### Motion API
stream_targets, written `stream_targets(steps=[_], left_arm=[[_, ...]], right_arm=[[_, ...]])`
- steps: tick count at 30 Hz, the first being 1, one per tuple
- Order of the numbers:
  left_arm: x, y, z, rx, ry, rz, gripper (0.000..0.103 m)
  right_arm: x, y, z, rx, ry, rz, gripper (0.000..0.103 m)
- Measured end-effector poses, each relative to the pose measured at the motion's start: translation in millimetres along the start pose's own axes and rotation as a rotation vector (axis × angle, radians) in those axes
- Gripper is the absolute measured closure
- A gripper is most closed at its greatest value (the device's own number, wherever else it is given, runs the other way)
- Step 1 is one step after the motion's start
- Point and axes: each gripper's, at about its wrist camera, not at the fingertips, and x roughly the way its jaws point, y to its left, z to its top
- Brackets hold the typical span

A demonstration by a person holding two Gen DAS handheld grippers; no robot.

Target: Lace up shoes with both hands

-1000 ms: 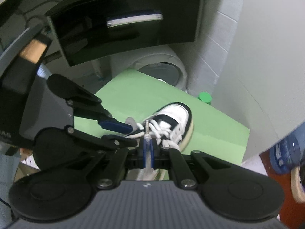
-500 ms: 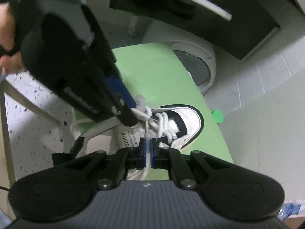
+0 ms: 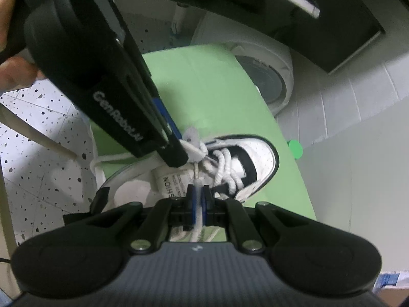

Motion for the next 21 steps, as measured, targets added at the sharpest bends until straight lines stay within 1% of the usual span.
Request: stream_targets(steps=[6,11,17,21], left_arm=[[1.7,2.0,1.0,-0.011,0.006,-0.012,0.086],[2.5,3.2,1.4,-0.018,0.009,-0.015,0.085],[3.0,2.6,0.8,-0.014,0.006,-0.01,0.085],[3.5,2.8,0.6,-0.015,0.006,-0.01,0.085]], right_arm=[[-4.9,4.8,-10.5,-0.049,-0.054,-0.008,0.099],[-10.7,1.3,-20.2,-0.042,-0.097,-0.001,0.099],[-6.2,6.8,-17.1,-0.092,-0.09,-0.016,0.099],[-4.9,6.5,-16.7,-0.067,-0.104,-0.022,0.099]])
